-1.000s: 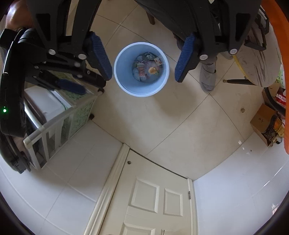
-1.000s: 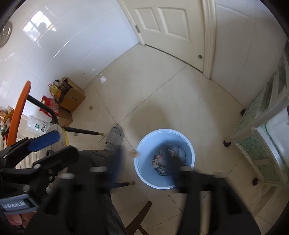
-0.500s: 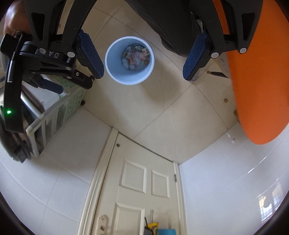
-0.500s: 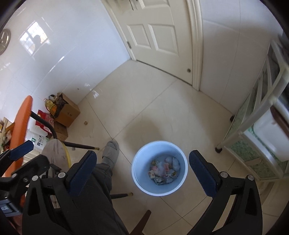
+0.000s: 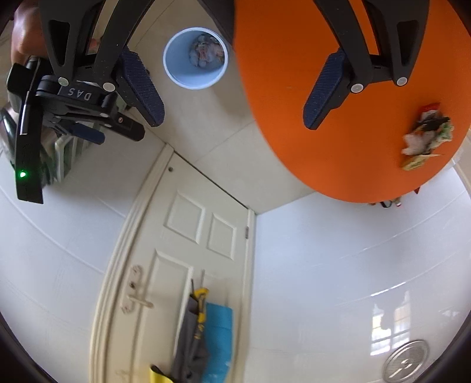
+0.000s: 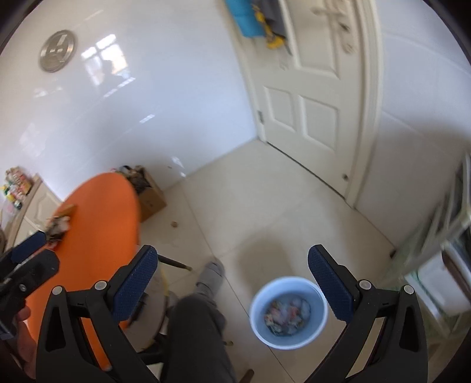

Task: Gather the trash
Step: 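Open both grippers to drop the lump and packet into the bucket, then move both grippers back to the trash pile on the orange table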

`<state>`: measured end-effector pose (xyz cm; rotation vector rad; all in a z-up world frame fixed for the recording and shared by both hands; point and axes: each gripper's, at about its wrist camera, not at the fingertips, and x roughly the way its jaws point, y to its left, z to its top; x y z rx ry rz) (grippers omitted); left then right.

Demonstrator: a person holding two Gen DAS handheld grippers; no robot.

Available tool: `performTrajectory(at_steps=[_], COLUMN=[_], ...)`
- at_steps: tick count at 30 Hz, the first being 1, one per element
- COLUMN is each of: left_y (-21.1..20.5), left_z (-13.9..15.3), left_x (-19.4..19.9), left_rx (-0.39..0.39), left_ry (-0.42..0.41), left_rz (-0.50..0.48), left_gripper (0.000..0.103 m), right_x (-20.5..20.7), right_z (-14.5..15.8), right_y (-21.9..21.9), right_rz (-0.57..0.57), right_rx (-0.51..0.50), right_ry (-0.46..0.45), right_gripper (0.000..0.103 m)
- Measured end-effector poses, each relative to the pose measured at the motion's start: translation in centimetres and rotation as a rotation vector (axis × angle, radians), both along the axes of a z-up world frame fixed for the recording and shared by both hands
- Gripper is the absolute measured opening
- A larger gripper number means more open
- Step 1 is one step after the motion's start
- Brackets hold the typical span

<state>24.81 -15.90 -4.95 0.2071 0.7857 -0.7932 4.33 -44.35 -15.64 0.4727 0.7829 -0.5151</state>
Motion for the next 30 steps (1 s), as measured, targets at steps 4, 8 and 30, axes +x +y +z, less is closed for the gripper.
performTrajectory(at_steps=[4,8,30], left_y=[5.2,10.4,25.1], left_z=[1.6,3.2,3.7], left_x=[-0.1,-0.4,1.1], left_rx=[-0.024,-0.033,-0.023], left_ry=[-0.029,-0.076,-0.073], left_rz=[0.079,0.181,0.633], left_gripper=[0.093,0.094,0.096], right_x=[2.7,5.5,21.6], right_z=[2.7,4.8,4.8], right_y=[3.0,6.3,22.6], right_rz=[0.076,0.154,0.592], right_rx=[-0.036,-0.058,-0.083], right_ry=[-0.039,-0.079,-0.070], right_gripper=[0.103,0.103,0.103])
